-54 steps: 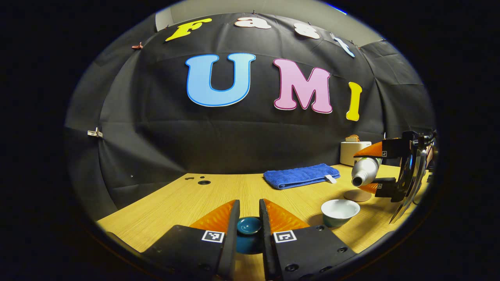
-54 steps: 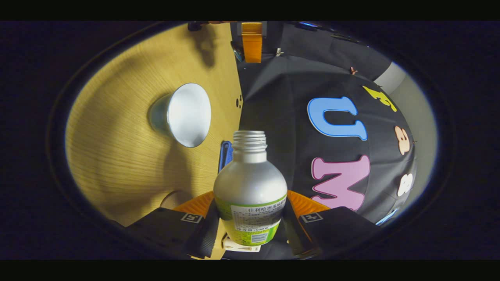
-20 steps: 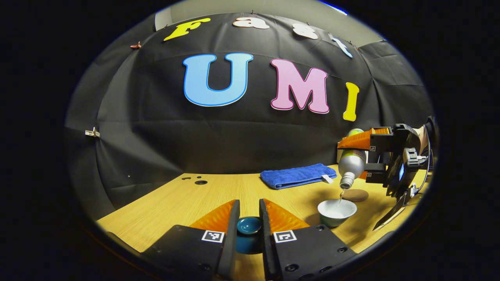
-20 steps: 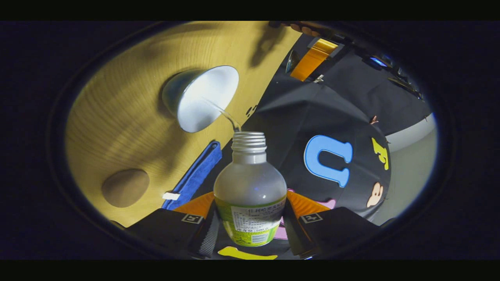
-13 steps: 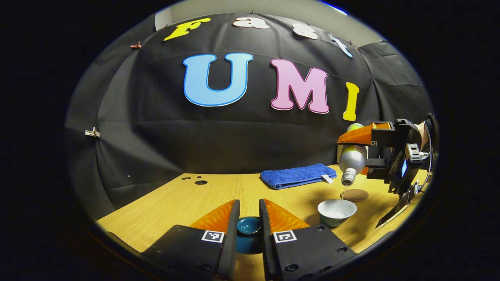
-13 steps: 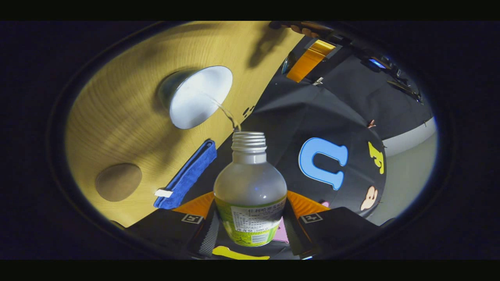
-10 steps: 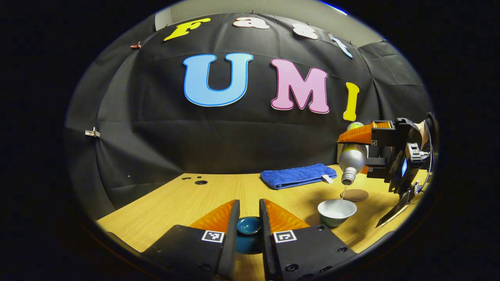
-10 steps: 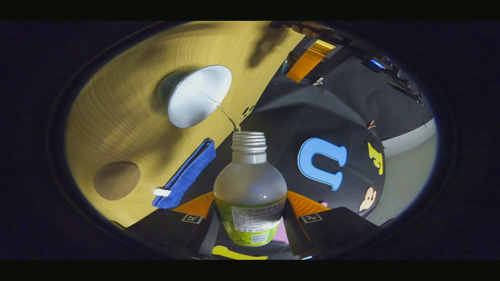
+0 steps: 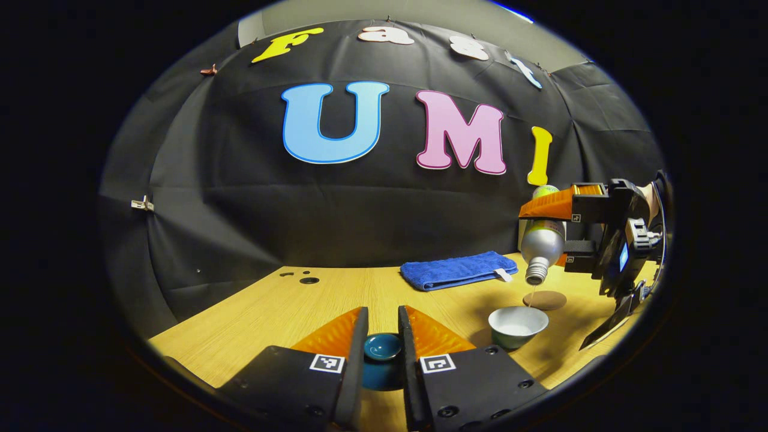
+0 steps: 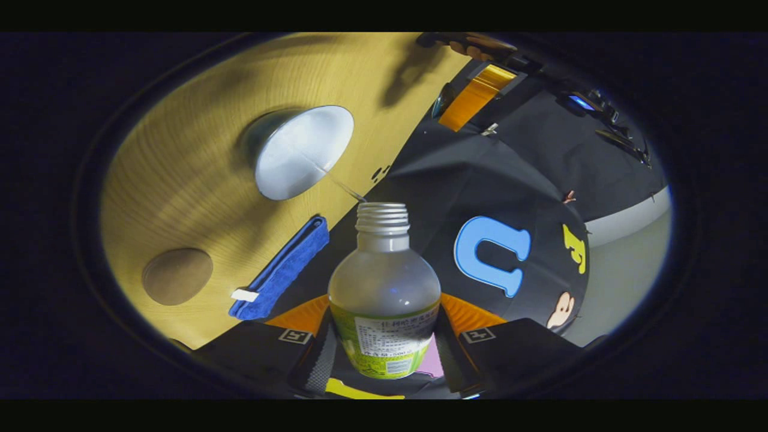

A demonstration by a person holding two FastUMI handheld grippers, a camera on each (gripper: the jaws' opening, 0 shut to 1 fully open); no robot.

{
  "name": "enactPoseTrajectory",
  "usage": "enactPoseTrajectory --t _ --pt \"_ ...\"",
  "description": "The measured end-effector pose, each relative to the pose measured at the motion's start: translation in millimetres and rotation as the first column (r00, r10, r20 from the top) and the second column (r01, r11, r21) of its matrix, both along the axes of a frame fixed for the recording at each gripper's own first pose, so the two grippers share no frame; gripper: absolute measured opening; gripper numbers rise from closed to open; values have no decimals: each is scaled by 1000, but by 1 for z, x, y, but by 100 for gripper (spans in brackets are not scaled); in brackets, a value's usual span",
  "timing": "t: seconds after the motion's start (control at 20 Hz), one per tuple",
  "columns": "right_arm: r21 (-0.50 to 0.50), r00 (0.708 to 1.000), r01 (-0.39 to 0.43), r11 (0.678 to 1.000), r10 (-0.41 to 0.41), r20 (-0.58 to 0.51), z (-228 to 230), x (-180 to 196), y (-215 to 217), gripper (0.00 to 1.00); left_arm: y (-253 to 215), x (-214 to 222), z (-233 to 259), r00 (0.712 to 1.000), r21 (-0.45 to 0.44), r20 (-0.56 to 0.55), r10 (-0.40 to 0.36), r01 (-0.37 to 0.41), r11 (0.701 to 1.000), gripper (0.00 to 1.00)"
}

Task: Open the teacup lid with one hand, grasp the water bottle and pour water into the teacup with the other hand; after pouring, place the water bottle on the coaster and then close the teacup lid.

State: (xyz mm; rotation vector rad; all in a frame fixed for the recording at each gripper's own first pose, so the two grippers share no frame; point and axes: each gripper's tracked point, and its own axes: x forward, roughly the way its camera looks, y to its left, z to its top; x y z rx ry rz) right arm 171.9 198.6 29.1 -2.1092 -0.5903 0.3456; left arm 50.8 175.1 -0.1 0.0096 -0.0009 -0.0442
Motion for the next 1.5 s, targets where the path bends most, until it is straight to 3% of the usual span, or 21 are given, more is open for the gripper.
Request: enactPoseTrajectory --t 0.15,0.35,0.45,0.5,0.6,0.8,0.85,1.05,1.15,1.25,1.5 --pt "-5 1000 -2 1000 2 -1 -1 -2 0 75 1 0 0 1000 0 1 2 -2 1000 32" --pt "-13 1000 -5 1000 5 -5 -4 -3 2 71 0 0 0 1000 0 1 -1 1 1000 31" --pt "-19 1000 -2 1000 2 -4 -4 -4 1 75 -2 0 0 1000 0 0 -7 7 1000 31" --pt "-23 1000 -4 1000 4 -3 -5 -6 3 71 -1 0 -1 1000 0 0 -8 8 1000 31" --pt "-27 1000 -9 1000 9 2 -5 -7 3 75 -1 0 -1 1000 0 1 -9 9 1000 31" --pt "-33 1000 -18 999 19 14 -2 -9 6 71 -2 0 -1 1000 0 0 -11 11 1000 31" --pt "-36 1000 -18 999 19 16 -1 -9 6 75 -2 0 0 1000 0 0 -12 12 1000 31" --pt "-45 999 -27 999 28 21 -2 -12 8 71 -1 0 -1 1000 0 1 -12 12 1000 31" --pt "-48 999 -32 998 34 27 -1 -14 8 75 -2 0 0 1000 0 1 -12 12 1000 32" --pt "-48 999 -27 998 28 25 -2 -13 8 72 -2 0 -1 1000 0 1 -12 12 1000 32" --pt "-54 999 -31 998 32 23 -5 -14 9 75 -2 1 -1 1000 -1 0 -15 15 1000 32"
